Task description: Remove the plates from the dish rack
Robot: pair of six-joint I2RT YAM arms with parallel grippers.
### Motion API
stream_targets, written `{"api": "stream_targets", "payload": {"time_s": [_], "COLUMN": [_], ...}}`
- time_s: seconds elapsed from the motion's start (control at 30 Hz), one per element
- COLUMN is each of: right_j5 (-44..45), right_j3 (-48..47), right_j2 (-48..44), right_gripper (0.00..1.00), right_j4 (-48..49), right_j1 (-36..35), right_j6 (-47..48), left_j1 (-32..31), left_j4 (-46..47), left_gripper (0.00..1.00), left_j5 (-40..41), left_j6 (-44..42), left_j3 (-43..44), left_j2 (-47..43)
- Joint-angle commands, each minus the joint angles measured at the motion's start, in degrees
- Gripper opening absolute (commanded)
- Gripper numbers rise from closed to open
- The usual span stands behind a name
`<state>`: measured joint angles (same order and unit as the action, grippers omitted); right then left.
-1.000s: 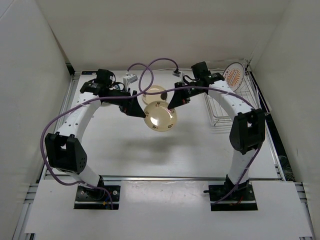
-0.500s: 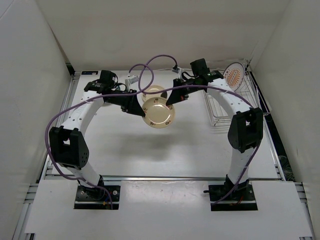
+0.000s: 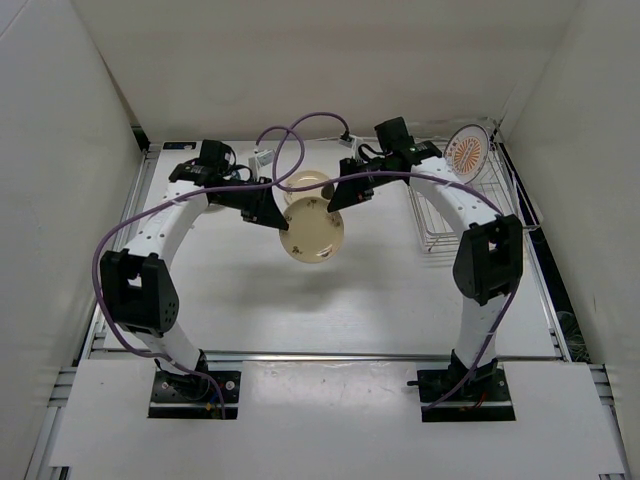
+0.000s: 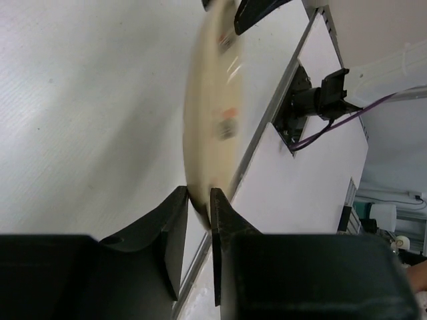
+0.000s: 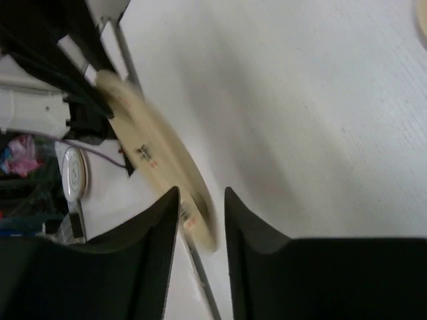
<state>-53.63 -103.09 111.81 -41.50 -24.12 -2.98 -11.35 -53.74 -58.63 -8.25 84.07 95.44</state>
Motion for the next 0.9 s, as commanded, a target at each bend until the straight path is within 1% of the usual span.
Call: {"api": "stream_targets", "payload": {"time_s": [0.0,0.03,0.1,0.13,0.3,0.43,0.5,0.57,0.63,0.73,0.83,0.87], "right_j5": [6.46,8.87,12.56,15.8,23.63,27.42,30.94,33.22,37.52,38.77,39.47,39.48], "right_j3": [-2.82,-2.82,-2.2,-1.68,1.48,4.12,6.13,7.54,8.95,9.65,10.44,11.41], "right_j2": [-0.54,-1.15,-2.03,-3.6,-7.91,-12.31,-14.5,-15.91,-18.11,-20.49,-23.03,-24.61], "right_gripper": [0.42,0.51,0.66,0.68,0.68,0.69,0.69,0.69,0.69,0.69,0.69,0.69], "right_j4": [1.34,1.33,0.11,0.1,-0.43,-0.43,-0.43,-0.43,-0.43,-0.43,-0.43,-0.95], "right_j1": [-0.84,-0.84,-0.84,-0.32,1.79,4.34,6.01,6.62,7.15,9.08,11.02,11.02], "right_j6": [-0.62,-0.62,2.17,2.98,4.91,6.32,6.93,8.86,11.32,11.95,11.95,12.47], "left_j1": [-0.69,-0.69,-0.69,-0.69,-0.69,-0.69,-0.69,-0.69,-0.69,-0.69,-0.69,-0.69], "left_j4": [3.89,4.68,6.0,6.01,7.15,7.77,8.3,9.08,9.97,11.19,12.86,14.17], "left_gripper": [0.14,0.13,0.1,0.1,0.1,0.1,0.1,0.1,0.1,0.1,0.1,0.1], "left_j5": [0.35,1.4,4.04,4.66,5.28,4.23,4.75,5.8,6.86,7.39,8.0,8.53], "left_j6": [1.91,2.97,4.73,4.74,7.54,8.16,8.16,10.0,12.19,14.22,18.17,20.71], "left_j3": [0.83,0.83,1.35,2.49,5.22,5.22,4.7,4.09,4.08,5.48,6.28,6.28], "left_j2": [-0.78,-0.78,-0.78,-0.78,1.58,2.12,2.12,2.12,2.12,3.61,5.36,5.37]}}
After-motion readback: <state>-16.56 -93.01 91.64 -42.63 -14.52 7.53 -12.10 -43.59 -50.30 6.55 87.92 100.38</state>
